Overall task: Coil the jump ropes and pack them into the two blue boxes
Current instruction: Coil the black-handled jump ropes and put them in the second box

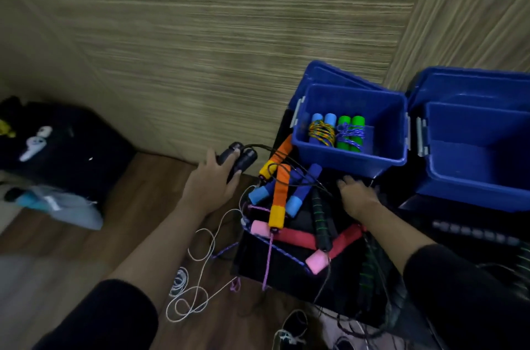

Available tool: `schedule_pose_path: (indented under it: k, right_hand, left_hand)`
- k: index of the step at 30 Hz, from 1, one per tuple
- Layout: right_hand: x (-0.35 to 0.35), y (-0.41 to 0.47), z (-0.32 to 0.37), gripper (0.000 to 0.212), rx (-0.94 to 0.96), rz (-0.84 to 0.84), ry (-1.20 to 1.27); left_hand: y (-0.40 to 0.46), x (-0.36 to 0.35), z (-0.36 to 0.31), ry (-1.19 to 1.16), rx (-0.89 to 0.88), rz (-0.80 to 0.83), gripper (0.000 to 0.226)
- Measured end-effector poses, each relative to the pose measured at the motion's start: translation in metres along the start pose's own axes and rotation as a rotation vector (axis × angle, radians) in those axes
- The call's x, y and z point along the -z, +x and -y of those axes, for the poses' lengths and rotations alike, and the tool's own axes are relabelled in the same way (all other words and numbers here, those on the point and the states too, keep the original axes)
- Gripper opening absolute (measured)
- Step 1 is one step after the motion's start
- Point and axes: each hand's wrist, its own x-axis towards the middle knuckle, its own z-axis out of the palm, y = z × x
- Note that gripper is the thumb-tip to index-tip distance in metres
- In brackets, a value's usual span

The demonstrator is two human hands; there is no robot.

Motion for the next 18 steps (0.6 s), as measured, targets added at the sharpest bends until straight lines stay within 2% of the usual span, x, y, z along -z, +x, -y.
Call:
schedule_pose_path:
  k: [4,8,13,18]
  right_hand:
    - [-0.011,-0.002,-0.007,0.046,-0.059,-0.048,-0.148]
    - [-0.017,-0.013,-0.028,0.041,-0.086,-0.067,-0.156]
    - [-0.013,-0.036,-0.067,0.05,-0.128,-0.051,0.166]
    - [-0.007,-0.068,-0.116,0.044,-0.255,-0.197,0.4]
  left_hand:
    - [-0.006,-0.001,0.011,-0.004,0.068,0.02,0.051]
    - [-0.005,-0.001,0.013,-0.006,0.094,0.027,0.055]
    - [0.003,0.003,0.001,-0.036,0.117,-0.024,0.056]
    - [0.02,0.012,-0.028,-0.067,0.126,-0.095,0.047]
